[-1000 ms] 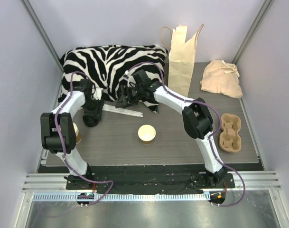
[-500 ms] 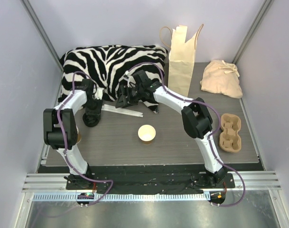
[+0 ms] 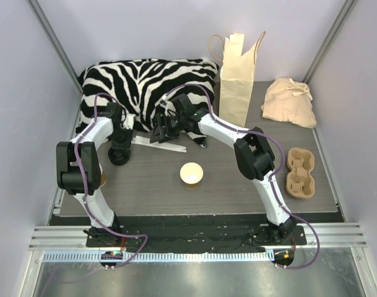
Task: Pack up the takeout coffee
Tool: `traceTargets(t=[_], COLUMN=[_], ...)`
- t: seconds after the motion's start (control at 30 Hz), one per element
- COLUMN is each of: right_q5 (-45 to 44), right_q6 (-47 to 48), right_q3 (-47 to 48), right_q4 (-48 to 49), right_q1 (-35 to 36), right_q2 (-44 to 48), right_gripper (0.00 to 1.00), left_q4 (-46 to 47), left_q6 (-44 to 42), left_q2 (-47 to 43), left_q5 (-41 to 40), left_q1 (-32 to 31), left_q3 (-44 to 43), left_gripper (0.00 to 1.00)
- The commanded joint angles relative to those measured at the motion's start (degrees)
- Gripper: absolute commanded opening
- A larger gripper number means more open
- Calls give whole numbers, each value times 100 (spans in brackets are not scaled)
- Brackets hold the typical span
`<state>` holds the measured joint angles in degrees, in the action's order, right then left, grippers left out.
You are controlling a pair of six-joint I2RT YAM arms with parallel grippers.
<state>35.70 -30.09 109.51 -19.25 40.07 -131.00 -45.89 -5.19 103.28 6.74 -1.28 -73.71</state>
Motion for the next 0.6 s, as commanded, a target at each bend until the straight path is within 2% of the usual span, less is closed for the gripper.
traceTargets(t=[0.0, 0.1, 0.3, 0.47, 0.57], right_q5=[77, 95, 183, 218, 218], right_q6=[3, -32, -252, -454, -585], right_q3=[237, 220, 237, 298, 500], right_q4=[246, 307, 588, 860, 975], right_q1=[44, 44, 132, 273, 352], right_q2=[40, -4, -162, -391, -610], right_gripper=[62, 62, 54, 44, 43], left_q4=[54, -42, -175, -139, -219], left_q6=[9, 70, 369, 300, 212], left_q2=[-177, -221, -624, -959, -951], left_q5=[126, 143, 555, 741, 802], left_q1=[-13, -4, -4, 5, 83], left_q3=[-196, -249, -83, 120, 155], left_gripper=[8, 0, 0, 0, 0])
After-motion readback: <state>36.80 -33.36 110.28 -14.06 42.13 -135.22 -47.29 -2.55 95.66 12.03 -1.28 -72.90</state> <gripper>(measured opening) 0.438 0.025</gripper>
